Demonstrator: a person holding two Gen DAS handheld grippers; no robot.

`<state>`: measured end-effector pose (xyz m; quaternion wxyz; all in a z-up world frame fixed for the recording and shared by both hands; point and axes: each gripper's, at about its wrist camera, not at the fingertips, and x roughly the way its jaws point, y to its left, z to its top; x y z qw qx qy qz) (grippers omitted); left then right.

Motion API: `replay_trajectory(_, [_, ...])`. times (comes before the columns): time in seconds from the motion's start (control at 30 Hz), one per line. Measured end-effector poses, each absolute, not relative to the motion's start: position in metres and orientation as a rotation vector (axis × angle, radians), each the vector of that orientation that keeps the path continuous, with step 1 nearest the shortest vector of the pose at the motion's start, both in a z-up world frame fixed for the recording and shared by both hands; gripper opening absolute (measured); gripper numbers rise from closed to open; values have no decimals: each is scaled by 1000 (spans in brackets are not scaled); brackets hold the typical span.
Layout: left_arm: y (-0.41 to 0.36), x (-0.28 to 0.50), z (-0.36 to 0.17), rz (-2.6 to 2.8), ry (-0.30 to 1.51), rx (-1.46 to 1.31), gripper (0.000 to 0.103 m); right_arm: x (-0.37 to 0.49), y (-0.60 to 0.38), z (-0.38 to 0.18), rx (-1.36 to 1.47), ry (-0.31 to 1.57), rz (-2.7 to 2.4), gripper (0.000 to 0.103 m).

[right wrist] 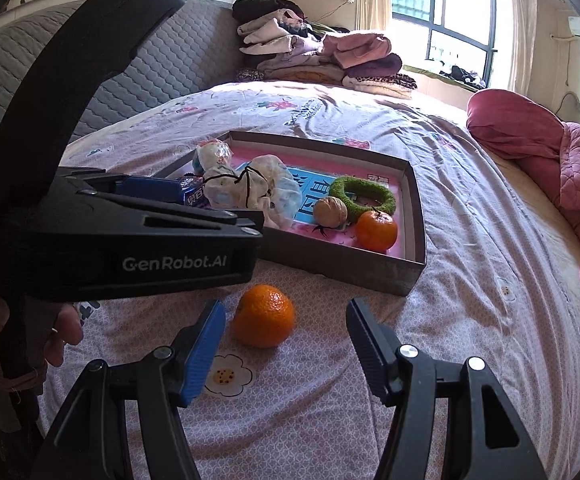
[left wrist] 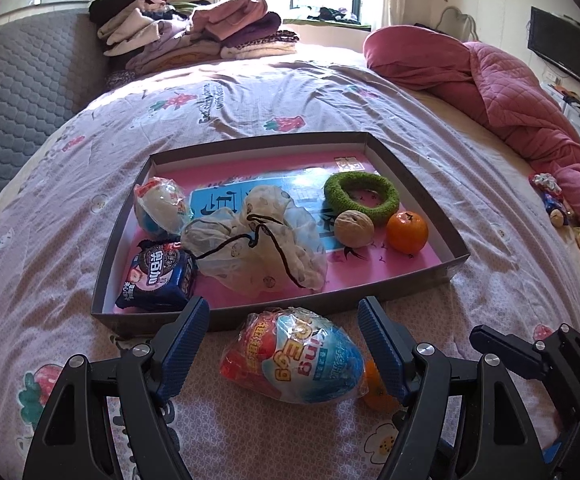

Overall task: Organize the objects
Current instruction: 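Grasp the large egg packet with the left tool while the right tool grasps the orange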

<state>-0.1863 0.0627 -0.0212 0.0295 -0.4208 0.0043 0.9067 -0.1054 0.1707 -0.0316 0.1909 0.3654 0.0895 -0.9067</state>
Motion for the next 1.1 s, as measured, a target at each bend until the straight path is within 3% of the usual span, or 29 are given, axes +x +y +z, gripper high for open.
replay_trajectory(1.1, [28, -184, -52, 2762, -76, -1458, 78, -131, 161, -59, 1109, 157, -2483, 62])
